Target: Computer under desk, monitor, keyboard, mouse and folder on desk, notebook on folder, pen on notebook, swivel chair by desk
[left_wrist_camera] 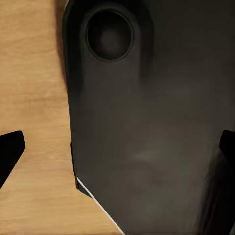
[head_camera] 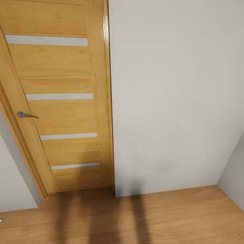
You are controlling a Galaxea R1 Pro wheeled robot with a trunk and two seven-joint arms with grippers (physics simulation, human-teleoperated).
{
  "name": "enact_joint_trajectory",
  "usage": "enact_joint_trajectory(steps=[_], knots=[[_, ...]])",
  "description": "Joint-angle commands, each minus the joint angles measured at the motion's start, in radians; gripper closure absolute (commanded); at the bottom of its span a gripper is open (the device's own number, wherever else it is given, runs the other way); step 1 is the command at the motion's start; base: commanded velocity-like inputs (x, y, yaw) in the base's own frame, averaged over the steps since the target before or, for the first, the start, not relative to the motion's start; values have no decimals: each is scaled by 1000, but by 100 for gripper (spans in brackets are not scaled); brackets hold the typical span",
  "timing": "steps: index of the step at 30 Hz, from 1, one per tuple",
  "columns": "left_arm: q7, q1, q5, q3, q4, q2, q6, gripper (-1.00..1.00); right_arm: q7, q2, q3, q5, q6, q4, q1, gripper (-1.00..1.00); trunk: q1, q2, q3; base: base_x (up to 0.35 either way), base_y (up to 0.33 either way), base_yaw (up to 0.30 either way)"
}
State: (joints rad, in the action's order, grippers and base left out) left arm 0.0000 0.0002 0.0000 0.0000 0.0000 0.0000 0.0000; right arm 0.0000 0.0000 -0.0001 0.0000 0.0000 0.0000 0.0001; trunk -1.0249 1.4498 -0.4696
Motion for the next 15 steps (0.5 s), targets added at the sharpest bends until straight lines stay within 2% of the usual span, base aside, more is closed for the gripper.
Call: enact_joint_trajectory(steps=[1,5,10,15], knots=[[0,0,0,0,0,0,0,-100,0,0,0,0,0,0,0,-100,0,0,0,0,0,0],[1,-9,-3,-5,-17,-23,0,-100,-2,22,-1,-5,-5,-13,-2,-100,0,0,0,0,0,0],[0,-10,-3,-6,-21,-49,-1,-100,-2,26,-2,-7,-9,-29,-3,-100,15,-28,12,0,0,0],[-1,-10,-3,-6,-21,-52,1,-100,-3,26,-3,-8,-9,-36,-3,-100,34,-63,28,0,0,0]])
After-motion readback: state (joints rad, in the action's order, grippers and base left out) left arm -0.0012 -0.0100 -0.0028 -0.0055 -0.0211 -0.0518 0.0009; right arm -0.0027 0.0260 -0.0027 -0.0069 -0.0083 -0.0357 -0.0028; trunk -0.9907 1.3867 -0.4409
